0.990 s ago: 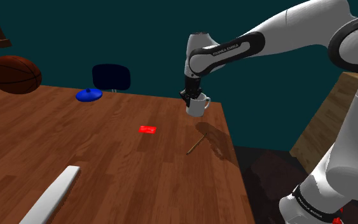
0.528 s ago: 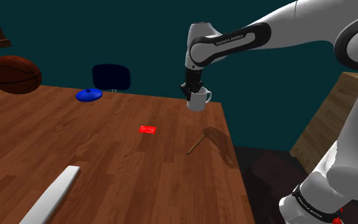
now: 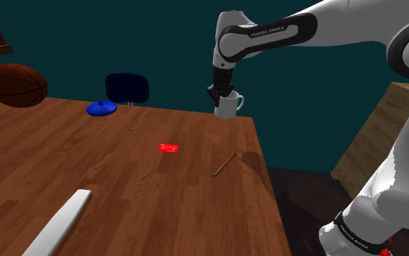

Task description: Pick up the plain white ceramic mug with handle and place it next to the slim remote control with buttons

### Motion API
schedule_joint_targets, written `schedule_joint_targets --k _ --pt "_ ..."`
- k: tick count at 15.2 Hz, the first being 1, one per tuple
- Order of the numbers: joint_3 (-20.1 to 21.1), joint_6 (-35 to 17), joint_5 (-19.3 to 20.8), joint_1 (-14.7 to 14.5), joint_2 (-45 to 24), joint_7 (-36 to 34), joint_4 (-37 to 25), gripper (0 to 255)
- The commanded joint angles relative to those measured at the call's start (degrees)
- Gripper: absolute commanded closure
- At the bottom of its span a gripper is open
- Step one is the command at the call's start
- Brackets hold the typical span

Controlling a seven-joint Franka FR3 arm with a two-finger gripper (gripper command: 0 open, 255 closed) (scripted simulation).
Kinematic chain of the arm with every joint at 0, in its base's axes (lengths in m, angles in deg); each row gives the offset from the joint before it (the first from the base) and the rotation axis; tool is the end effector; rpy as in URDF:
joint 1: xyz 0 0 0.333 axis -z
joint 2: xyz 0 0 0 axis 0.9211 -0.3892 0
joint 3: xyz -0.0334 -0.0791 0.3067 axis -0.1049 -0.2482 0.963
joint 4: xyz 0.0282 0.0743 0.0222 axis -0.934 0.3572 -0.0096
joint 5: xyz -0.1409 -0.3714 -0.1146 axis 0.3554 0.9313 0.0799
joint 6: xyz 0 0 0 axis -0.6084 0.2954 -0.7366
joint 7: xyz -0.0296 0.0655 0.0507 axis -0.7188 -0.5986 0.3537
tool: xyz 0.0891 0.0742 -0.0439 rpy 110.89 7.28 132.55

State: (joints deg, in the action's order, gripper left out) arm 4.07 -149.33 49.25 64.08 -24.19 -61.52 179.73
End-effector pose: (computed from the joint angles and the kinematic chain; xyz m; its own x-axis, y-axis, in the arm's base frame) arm 0.6230 0.0943 0.4586 0.9942 -0.1023 0.0344 -0.1027 -0.9947 0.0106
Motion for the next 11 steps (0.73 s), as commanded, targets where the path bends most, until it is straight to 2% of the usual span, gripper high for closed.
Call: schedule_joint_targets --k 1,6,11 --pt "0.03 1.5 -0.03 -0.03 0.2 0.01 -1.29 255" --pt "0.05 5.04 -0.11 -0.04 0.52 0.11 -4.53 255" --pt "2.76 4.61 0.15 -3.55 2.59 -6.21 -1.86 255"
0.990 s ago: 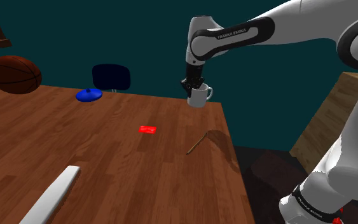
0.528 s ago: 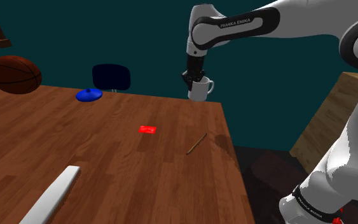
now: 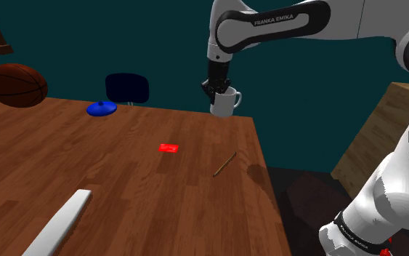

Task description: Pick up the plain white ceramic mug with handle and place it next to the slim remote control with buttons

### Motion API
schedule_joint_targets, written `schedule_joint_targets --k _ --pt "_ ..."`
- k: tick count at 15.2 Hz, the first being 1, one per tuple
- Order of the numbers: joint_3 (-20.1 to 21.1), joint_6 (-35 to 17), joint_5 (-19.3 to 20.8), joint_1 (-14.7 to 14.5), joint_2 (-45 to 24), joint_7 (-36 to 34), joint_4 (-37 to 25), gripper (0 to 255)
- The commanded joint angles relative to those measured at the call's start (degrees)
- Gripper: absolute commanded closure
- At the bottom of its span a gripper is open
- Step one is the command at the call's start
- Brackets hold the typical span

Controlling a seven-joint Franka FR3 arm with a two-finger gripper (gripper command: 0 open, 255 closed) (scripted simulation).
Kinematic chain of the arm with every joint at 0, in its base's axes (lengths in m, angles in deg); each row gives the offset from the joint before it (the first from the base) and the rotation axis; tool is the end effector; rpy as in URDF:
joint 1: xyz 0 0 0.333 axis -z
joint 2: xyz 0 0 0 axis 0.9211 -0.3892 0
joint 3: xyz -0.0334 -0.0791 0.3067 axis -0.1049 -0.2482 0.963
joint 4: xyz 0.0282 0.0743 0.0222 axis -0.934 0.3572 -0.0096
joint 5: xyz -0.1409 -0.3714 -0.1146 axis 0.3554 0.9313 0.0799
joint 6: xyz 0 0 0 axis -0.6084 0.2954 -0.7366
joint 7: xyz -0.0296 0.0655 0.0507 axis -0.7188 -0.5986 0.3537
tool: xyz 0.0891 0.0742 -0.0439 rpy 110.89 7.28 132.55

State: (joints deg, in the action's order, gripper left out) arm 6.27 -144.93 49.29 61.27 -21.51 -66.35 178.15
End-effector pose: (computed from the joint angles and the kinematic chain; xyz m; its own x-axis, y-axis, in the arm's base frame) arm 0.6012 0.1450 0.4948 0.9943 -0.1012 0.0339 -0.1016 -0.9948 0.0108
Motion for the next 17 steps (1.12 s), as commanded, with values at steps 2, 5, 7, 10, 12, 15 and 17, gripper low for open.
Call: schedule_joint_targets --k 2,5,7,10,12,15,17 --pt "1.71 0.16 0.22 -2.14 0.35 -3.96 0.28 255" --pt "3.46 0.23 0.45 -4.28 0.62 -7.9 0.6 255" --pt "4.64 0.35 0.65 -5.72 0.51 -10.57 0.47 255" --pt "6.4 0.67 1.05 -7.93 -0.06 -14.61 -0.25 255" --pt "7.57 0.98 1.42 -9.44 -0.74 -17.34 -1.09 255" --pt "9.22 1.58 2.13 -11.83 -2.18 -21.46 -2.89 255" --pt "10.29 2.1 2.72 -13.48 -3.43 -24.22 -4.46 255"
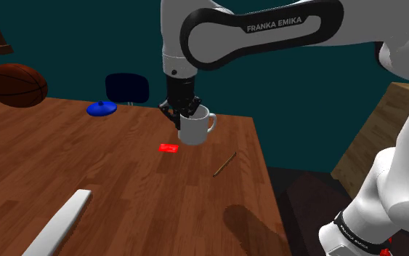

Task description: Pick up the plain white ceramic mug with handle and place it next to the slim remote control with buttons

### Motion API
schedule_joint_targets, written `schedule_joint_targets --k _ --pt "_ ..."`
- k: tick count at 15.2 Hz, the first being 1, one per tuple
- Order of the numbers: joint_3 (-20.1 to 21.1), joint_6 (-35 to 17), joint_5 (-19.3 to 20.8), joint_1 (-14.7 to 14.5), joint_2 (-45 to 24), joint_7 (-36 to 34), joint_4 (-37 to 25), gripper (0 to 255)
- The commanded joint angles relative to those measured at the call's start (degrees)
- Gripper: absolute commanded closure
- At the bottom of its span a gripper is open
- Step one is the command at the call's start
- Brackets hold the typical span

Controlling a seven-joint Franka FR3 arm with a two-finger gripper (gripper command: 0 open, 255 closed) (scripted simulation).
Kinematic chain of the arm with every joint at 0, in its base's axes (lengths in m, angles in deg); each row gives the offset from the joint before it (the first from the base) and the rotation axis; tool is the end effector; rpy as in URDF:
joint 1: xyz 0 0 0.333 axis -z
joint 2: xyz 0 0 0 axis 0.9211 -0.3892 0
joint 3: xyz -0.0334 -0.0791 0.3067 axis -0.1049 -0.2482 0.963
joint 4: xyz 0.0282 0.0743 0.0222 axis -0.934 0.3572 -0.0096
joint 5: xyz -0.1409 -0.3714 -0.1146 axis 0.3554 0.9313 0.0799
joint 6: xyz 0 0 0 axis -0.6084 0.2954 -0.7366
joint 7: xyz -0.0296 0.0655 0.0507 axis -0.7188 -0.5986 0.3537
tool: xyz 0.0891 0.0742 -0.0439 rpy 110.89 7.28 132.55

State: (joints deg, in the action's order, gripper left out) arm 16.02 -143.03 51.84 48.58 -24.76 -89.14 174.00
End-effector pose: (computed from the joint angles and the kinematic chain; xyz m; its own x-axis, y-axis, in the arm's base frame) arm 0.5192 0.3624 0.4967 0.9943 -0.1006 0.0340 -0.1011 -0.9948 0.0106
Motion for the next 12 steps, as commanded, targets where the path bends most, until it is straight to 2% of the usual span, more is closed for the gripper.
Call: schedule_joint_targets --k 1,7,12 --pt "1.04 0.5 0.52 -1.64 -0.9 -2.81 -1.21 255" --pt "3.73 2.96 3.11 -7.28 -6.49 -10.98 -8.43 255" --pt "5.19 6.18 5.93 -13.0 -12.96 -17.34 -17.28 255"
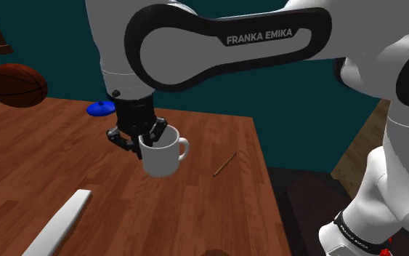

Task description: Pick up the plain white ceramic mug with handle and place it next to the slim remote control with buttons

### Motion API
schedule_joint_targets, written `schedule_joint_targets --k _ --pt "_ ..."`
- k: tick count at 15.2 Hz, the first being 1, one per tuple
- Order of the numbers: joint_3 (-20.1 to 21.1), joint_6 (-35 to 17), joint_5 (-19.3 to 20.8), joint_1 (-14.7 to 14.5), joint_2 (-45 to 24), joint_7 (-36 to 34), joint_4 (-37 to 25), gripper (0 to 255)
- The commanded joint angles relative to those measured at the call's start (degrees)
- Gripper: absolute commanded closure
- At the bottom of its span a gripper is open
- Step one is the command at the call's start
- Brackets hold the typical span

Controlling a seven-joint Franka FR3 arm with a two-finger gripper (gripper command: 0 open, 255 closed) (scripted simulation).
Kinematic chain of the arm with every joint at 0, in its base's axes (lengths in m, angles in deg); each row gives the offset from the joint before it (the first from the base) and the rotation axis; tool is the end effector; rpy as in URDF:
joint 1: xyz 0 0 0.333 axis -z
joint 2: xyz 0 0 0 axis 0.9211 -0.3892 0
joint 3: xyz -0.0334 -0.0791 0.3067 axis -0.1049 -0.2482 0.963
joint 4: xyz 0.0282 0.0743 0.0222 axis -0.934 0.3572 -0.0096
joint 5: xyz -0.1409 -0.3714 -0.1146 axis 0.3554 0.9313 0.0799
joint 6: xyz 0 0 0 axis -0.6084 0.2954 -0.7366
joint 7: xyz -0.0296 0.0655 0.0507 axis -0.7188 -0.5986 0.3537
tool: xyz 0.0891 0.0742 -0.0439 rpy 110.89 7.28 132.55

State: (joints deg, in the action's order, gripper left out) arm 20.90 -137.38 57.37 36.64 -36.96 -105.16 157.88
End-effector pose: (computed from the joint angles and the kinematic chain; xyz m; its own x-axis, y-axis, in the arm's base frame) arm 0.4574 0.5149 0.4989 0.9943 -0.1006 0.0340 -0.1010 -0.9948 0.0110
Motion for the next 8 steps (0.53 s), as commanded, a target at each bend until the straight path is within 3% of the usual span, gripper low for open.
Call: schedule_joint_targets --k 1,8 --pt "0.44 1.14 0.85 -2.04 -1.89 -2.21 -2.79 255" --pt "0.27 -4.32 0.93 -1.49 -1.73 -2.59 2.88 255"
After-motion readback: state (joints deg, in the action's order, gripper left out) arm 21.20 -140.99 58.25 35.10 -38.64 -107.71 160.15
